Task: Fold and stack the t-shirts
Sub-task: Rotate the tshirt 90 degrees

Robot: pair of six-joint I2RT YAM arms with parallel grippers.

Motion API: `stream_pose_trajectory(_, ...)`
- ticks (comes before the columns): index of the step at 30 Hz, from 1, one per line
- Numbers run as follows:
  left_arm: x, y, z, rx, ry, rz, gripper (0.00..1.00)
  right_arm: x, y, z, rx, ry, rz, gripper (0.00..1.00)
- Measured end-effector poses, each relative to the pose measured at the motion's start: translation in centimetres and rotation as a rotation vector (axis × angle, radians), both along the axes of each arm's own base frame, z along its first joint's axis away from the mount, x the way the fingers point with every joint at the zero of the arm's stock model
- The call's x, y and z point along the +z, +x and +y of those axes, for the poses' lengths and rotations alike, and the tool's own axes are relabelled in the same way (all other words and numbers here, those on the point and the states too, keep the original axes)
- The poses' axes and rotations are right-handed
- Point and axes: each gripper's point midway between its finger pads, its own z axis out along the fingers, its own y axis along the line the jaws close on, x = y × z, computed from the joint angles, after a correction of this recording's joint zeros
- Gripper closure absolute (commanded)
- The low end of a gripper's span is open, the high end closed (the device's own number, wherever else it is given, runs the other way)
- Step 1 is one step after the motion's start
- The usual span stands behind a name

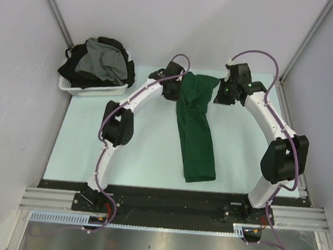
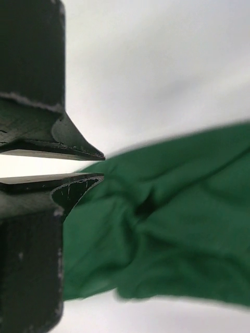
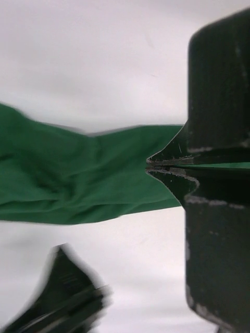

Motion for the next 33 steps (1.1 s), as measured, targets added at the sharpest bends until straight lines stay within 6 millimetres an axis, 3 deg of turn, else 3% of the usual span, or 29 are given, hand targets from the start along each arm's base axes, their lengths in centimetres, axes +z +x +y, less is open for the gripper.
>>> stream_pose_trajectory(4, -2.4, 2.4, 1.0, 0.044, -0.026, 0.022, 0.8, -4.5, -4.7, 0.9, 0.037, -0.015, 0.155, 1.0)
stream_pose_trajectory(10, -4.4, 2.8, -1.3, 0.031, -0.119, 0.062, 0.8, -8.5, -9.7, 1.3, 0.069, -0.04, 0.306, 1.0)
stream_pose_trajectory(18, -3.5, 2.5, -3.9, -0.02, -0.176, 0.037, 0.8, -8.9, -12.0, 3.0, 0.114, -0.006, 0.338, 1.0)
stream_pose_trajectory(27, -2.9, 3.0, -4.7, -0.028, -0.209, 0.009, 0.79, -12.9, -16.3, 4.7, 0.178, -0.031, 0.439, 1.0)
stream_pose_trajectory(33, -2.8, 1.8, -4.0, -0.027, -0.196, 0.027, 0.79, -14.9, -17.4, 4.4, 0.182, -0.071, 0.448, 1.0)
